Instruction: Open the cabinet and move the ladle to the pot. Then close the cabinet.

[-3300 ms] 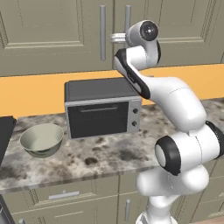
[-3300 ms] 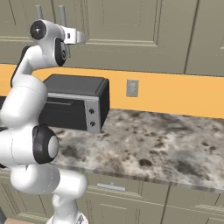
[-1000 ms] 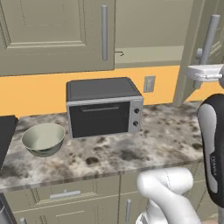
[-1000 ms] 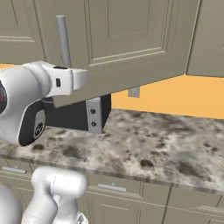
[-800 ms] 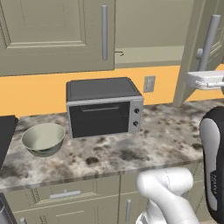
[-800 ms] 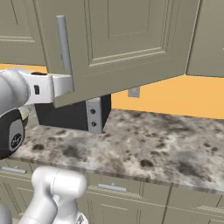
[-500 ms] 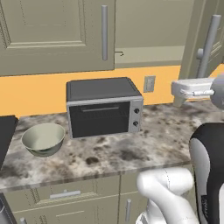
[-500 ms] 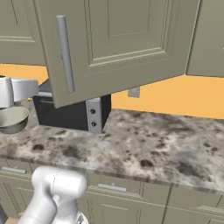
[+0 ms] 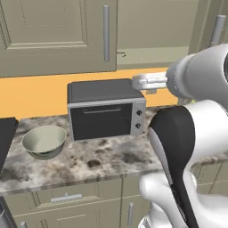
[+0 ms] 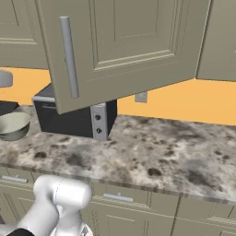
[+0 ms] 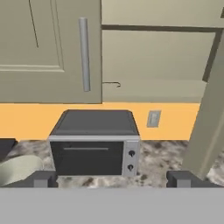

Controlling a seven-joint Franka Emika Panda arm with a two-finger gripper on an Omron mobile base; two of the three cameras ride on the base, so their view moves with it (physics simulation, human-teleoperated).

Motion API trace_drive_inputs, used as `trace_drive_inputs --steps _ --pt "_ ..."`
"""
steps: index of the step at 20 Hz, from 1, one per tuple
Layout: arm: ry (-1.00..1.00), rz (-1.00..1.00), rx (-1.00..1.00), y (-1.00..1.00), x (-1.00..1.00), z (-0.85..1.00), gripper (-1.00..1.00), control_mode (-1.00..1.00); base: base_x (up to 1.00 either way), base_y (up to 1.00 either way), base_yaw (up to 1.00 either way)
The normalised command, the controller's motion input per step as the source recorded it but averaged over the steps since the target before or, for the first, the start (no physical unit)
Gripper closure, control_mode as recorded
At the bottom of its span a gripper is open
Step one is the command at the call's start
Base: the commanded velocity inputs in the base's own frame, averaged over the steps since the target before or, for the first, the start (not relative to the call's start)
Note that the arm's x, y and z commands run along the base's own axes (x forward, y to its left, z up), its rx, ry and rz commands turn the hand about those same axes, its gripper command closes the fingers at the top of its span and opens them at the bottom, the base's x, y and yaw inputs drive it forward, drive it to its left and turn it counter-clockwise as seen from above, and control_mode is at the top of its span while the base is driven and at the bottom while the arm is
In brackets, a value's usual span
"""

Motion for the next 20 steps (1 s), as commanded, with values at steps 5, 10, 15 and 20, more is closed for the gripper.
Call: trace_drive_inputs --steps 5,10,15,20 --pt "0.02 -0.07 -0.08 0.24 0.56 0.0 -1.0 -1.0 0.0 0.0 0.0" --pt "0.02 -0.12 -0.11 0.0 0.68 -0.01 -1.0 -1.0 0.0 0.0 0.0" --pt "0.01 -0.11 -0.09 0.0 0.7 -0.02 -1.0 -1.0 0.0 0.0 0.0" --pt "0.0 -0.09 -0.1 -0.05 0.54 -0.02 -1.0 -1.0 0.0 0.0 0.0"
